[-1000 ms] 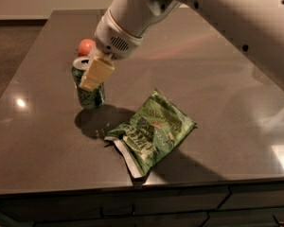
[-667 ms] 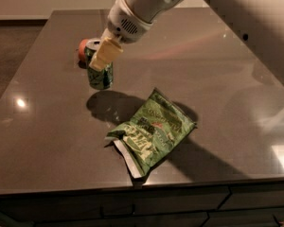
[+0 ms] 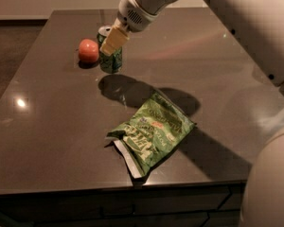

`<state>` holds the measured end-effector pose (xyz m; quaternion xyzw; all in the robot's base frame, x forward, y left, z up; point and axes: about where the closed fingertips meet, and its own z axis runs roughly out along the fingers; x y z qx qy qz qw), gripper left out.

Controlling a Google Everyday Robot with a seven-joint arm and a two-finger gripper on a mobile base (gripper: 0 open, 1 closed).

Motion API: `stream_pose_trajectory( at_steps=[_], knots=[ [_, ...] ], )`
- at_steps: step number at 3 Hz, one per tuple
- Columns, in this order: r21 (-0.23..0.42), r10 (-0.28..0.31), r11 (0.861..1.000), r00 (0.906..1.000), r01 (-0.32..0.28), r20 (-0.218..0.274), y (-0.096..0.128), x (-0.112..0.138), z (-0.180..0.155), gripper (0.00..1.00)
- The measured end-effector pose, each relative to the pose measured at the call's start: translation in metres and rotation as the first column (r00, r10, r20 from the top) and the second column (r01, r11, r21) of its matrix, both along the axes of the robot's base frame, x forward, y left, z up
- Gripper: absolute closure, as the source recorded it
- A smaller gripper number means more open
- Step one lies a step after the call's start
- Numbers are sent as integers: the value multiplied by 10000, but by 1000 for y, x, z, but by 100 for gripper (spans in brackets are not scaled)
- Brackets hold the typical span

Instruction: Move green can near apple

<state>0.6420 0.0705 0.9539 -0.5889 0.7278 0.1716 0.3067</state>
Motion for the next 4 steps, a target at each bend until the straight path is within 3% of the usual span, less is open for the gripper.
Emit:
stream_pose_trajectory(
  at_steps=[2,3,4],
  knots=[
    [-184,-473,9987,9987,476,173,1,32,-13,100],
    [-271,-359,9990,9993,362,123,8,36,-17,88],
    [-397,-163,9991,9999,163,-2,16,36,-22,65]
  ],
)
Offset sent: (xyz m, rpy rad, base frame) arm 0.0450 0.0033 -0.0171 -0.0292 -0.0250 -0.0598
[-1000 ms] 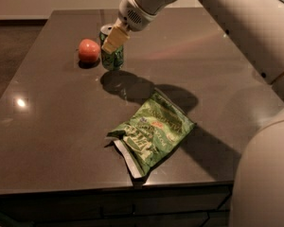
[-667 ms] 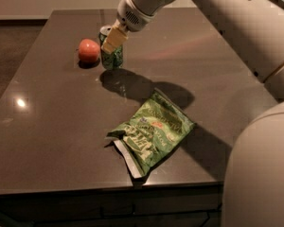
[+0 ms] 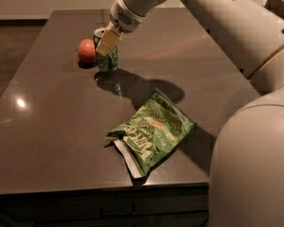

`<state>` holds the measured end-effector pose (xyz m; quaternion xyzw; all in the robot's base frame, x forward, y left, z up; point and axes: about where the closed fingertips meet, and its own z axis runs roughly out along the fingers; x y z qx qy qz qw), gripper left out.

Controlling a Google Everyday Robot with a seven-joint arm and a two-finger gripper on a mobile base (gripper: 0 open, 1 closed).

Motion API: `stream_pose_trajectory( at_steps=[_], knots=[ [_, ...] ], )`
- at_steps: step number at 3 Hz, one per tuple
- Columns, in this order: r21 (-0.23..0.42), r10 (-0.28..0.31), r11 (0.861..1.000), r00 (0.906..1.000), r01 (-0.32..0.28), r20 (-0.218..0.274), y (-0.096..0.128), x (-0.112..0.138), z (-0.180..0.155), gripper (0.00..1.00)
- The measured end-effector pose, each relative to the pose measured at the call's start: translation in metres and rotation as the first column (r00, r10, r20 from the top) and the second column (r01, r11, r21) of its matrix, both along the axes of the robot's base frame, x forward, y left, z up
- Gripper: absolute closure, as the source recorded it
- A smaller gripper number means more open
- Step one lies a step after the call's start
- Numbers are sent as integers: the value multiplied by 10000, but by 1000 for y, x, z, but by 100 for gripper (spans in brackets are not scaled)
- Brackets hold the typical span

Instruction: Move green can near apple

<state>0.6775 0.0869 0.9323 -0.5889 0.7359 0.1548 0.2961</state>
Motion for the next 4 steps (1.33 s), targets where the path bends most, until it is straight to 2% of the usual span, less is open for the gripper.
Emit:
stream_pose_trajectory(
  at_steps=[2,3,4],
  knots=[
    [-107,352,9993,9988,-356,-346,12,-1,-13,18],
    [-194,404,9990,9981,-413,-468,15,0,-21,0],
    [-195,405,9990,9981,-415,-469,16,0,-21,0]
  ],
)
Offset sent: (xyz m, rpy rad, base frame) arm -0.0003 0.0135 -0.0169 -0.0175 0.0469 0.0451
